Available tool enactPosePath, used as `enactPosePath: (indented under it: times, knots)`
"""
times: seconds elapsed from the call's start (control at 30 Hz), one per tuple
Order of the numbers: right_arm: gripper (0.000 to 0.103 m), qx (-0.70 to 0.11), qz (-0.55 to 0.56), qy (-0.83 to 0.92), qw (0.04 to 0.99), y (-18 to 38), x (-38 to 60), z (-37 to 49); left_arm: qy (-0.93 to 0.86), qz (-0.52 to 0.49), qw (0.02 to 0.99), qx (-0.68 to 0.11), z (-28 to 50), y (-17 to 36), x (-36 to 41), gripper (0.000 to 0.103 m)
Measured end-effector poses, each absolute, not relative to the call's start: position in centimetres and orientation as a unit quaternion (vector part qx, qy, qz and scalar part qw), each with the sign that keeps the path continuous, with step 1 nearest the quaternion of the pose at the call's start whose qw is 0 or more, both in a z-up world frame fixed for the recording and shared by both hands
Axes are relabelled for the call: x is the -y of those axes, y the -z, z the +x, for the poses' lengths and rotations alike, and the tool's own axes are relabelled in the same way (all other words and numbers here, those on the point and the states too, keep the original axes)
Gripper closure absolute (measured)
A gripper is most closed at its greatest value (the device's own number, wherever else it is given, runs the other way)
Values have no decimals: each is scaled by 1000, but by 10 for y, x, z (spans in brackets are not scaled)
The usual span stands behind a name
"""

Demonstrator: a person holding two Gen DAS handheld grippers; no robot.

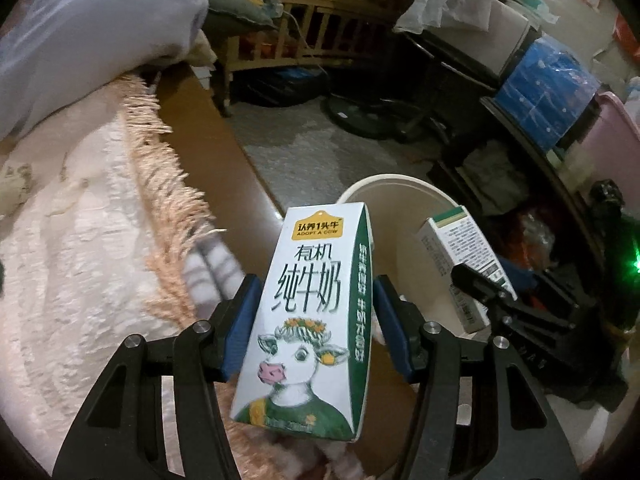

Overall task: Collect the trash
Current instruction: 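Carry the milk carton and medicine box to the bucket and open both grippers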

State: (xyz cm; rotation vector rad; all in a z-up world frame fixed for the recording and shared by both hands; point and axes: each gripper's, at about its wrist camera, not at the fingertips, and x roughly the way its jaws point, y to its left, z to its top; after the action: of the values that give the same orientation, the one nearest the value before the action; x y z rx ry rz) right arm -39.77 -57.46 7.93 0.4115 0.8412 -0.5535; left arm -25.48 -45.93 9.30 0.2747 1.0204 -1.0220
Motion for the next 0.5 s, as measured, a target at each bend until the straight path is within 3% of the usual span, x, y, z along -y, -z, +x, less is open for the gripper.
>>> enactPosePath:
  times: [0.5]
  knots:
    - [50,-415,219,314,825,-66,600,-408,508,100,698,-494,-260,-77,503,48]
